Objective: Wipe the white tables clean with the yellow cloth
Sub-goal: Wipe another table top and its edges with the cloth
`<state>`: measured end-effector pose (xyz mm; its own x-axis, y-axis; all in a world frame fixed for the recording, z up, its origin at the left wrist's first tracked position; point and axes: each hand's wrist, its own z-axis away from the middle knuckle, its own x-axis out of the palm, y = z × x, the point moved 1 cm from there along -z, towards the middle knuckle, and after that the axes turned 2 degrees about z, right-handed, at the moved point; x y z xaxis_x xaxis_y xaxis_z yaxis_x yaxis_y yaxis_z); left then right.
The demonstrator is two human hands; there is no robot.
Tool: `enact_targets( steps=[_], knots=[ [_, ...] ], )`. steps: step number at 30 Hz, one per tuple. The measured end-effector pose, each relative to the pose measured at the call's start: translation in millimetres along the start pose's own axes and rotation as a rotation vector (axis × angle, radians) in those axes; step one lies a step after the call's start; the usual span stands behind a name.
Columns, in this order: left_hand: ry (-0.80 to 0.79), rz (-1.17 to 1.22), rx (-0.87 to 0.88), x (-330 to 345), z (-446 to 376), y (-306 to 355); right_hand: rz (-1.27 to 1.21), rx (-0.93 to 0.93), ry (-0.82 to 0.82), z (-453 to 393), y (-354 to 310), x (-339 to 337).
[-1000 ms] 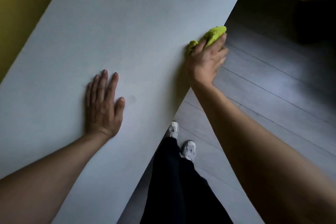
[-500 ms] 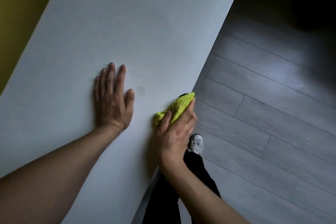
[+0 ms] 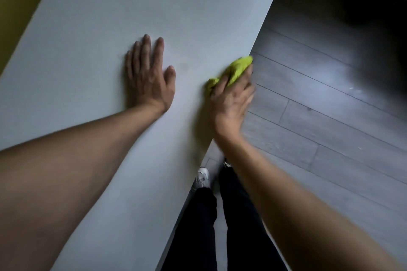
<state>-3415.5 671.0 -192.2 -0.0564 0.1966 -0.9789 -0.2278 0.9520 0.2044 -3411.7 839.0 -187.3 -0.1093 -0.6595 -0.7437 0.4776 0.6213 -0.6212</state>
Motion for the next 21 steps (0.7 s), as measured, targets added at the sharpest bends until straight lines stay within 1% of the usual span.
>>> enact_targets(
  steps=[3, 6, 8, 11, 15, 18, 21],
  knots=[
    [-0.009, -0.01, -0.003, 0.7, 0.1, -1.2, 0.003, -0.019, -0.078, 82.9, 26.4, -4.2],
    [-0.018, -0.013, -0.001, -0.4, 2.2, -2.4, 0.031, -0.003, -0.123, 108.7, 35.2, -4.8],
    [-0.019, -0.012, 0.009, -1.4, 2.7, -1.6, 0.008, 0.004, -0.094, 93.1, 28.2, -3.4],
    [-0.024, -0.006, -0.005, -2.6, 3.0, 0.1, -0.001, 0.021, -0.022, 37.1, 10.6, 0.7],
    [-0.043, 0.031, 0.004, -5.3, 3.3, 0.0, 0.032, 0.02, 0.018, -28.4, -9.1, 1.7],
    [-0.101, 0.088, 0.072, -14.2, 22.4, -8.2, 0.06, 0.011, 0.033, -34.4, -14.0, 2.4],
    [-0.116, 0.098, 0.159, -24.9, 80.0, -26.4, 0.042, 0.004, 0.01, -6.1, -6.4, -1.0]
  ],
)
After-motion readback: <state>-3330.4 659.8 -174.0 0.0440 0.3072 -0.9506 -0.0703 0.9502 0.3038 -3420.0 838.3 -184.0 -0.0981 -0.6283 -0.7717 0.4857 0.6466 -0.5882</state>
